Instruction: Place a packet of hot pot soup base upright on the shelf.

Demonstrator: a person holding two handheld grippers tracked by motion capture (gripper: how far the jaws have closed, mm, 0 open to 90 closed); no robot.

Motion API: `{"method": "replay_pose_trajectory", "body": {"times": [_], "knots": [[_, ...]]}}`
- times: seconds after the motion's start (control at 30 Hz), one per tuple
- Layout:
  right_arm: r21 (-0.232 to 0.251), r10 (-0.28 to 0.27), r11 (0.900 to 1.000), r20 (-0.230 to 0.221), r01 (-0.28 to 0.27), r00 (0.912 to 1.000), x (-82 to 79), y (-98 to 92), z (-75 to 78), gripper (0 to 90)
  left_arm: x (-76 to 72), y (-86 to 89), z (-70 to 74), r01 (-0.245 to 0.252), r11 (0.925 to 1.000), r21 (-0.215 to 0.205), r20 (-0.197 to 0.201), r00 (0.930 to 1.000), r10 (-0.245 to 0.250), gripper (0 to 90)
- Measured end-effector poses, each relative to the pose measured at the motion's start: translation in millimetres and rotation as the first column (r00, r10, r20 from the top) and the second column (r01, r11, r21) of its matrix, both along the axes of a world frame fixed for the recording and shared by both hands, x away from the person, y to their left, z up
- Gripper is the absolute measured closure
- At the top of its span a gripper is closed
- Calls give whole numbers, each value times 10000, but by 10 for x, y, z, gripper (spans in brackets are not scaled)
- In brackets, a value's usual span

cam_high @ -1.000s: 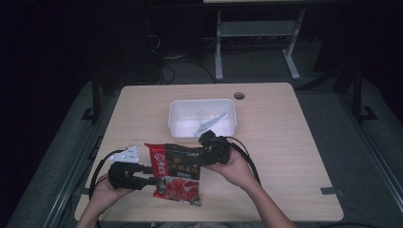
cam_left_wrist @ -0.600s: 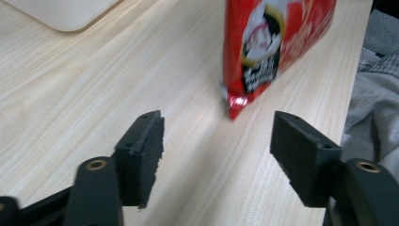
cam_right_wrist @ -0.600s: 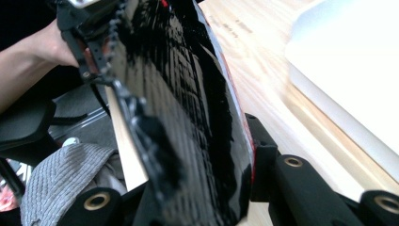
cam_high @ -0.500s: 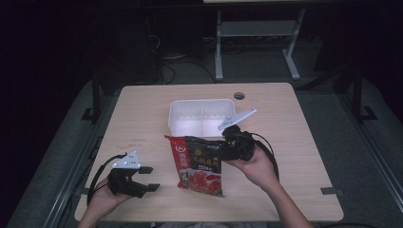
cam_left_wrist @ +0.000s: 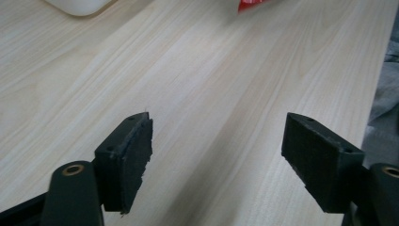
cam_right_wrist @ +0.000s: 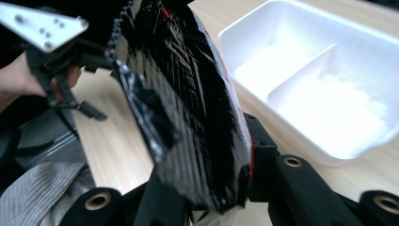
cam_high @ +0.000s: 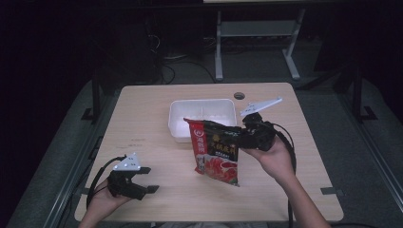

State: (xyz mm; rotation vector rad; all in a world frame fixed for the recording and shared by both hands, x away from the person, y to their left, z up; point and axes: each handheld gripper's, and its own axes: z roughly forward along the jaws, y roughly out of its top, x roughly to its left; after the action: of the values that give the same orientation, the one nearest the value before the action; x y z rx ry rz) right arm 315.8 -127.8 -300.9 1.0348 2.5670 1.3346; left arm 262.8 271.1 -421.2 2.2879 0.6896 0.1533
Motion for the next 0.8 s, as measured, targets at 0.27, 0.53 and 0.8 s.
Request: {"method": "replay_pose_trajectory", "body": {"times": [0.27, 0.53, 0.8], "knots": [[-2, -753, 9972, 198, 753, 9970, 145, -165, 205, 740, -2, -4, -12, -60, 9999, 87, 16, 10000, 60, 204], [36, -1030, 9947, 190, 1030, 9945, 292, -203, 289, 740, 2, 14, -8, -87, 9999, 119, 62, 9999, 86, 193], [-47, -1414, 9899, 351, 1416, 9893, 455, -200, 420, 740, 8, 26, -1, -95, 9999, 89, 98, 9999, 94, 192]]}}
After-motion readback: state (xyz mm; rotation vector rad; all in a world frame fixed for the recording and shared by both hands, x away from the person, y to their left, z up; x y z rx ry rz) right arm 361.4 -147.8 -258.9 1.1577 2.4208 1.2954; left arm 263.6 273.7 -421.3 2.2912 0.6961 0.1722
